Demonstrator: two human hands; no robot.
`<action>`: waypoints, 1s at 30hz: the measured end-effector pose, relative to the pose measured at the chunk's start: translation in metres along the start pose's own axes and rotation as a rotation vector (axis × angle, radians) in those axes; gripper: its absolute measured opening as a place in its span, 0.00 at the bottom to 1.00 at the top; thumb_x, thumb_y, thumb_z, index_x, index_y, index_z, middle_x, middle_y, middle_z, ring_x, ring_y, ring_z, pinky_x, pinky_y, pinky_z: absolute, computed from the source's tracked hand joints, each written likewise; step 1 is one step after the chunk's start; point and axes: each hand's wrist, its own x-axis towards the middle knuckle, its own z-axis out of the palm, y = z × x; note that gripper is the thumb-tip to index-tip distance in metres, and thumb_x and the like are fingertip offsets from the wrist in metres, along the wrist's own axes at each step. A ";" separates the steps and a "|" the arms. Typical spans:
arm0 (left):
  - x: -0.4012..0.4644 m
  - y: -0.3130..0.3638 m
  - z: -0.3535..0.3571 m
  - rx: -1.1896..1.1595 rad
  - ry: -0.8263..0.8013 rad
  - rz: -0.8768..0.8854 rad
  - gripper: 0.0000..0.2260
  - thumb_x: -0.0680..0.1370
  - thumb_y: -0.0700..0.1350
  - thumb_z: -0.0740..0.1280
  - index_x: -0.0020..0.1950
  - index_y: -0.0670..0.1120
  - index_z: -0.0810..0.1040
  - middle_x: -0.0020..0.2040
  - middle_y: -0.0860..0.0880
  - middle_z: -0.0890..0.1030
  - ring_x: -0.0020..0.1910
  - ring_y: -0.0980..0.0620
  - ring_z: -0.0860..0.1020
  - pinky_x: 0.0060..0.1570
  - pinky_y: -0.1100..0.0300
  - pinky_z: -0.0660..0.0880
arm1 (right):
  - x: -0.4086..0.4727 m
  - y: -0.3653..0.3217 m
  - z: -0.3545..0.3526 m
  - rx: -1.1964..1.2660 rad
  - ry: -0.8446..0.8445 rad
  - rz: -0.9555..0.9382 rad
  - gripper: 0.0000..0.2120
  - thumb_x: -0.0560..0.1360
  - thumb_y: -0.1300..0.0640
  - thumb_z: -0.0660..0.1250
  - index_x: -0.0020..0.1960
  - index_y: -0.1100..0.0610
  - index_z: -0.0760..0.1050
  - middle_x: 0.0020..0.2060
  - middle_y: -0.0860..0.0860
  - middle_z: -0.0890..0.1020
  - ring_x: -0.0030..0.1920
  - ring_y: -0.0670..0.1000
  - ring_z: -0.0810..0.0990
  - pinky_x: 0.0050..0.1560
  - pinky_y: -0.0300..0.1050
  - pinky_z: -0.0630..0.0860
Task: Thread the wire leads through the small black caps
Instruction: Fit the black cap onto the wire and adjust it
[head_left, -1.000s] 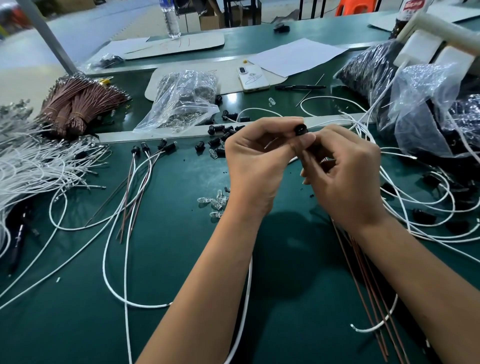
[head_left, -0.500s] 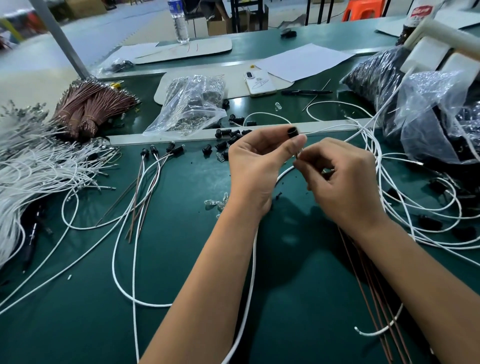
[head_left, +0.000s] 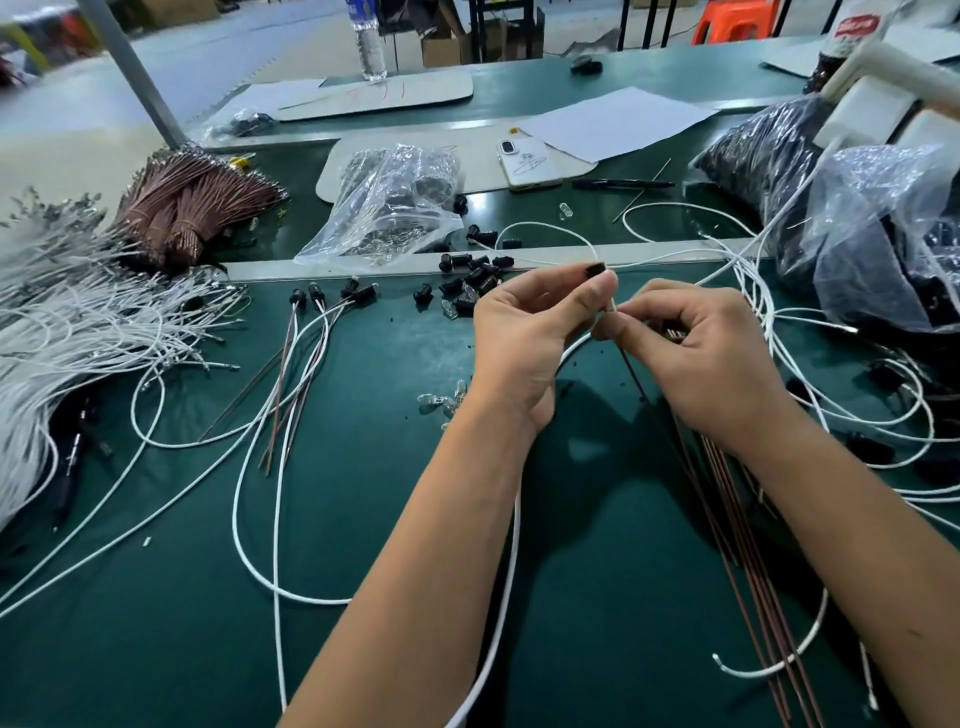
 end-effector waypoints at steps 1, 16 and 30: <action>0.000 0.000 0.000 -0.005 0.006 -0.009 0.06 0.73 0.30 0.74 0.43 0.40 0.85 0.38 0.44 0.85 0.34 0.52 0.82 0.39 0.61 0.80 | 0.000 0.000 0.000 -0.001 -0.013 0.004 0.08 0.78 0.54 0.74 0.44 0.57 0.87 0.35 0.60 0.78 0.33 0.55 0.70 0.34 0.47 0.65; 0.010 0.060 -0.072 -0.590 -0.248 -0.098 0.12 0.75 0.46 0.69 0.51 0.38 0.80 0.44 0.45 0.83 0.36 0.53 0.81 0.39 0.65 0.80 | 0.030 -0.013 0.009 0.434 -0.306 0.360 0.13 0.82 0.52 0.67 0.49 0.61 0.84 0.39 0.53 0.84 0.28 0.48 0.75 0.20 0.37 0.65; 0.010 0.063 -0.071 -0.709 -0.216 -0.163 0.16 0.68 0.42 0.71 0.54 0.38 0.75 0.37 0.45 0.81 0.26 0.56 0.74 0.23 0.71 0.70 | 0.035 -0.043 0.089 -0.330 -0.747 -0.327 0.04 0.72 0.63 0.77 0.46 0.56 0.86 0.43 0.52 0.85 0.45 0.54 0.83 0.51 0.49 0.78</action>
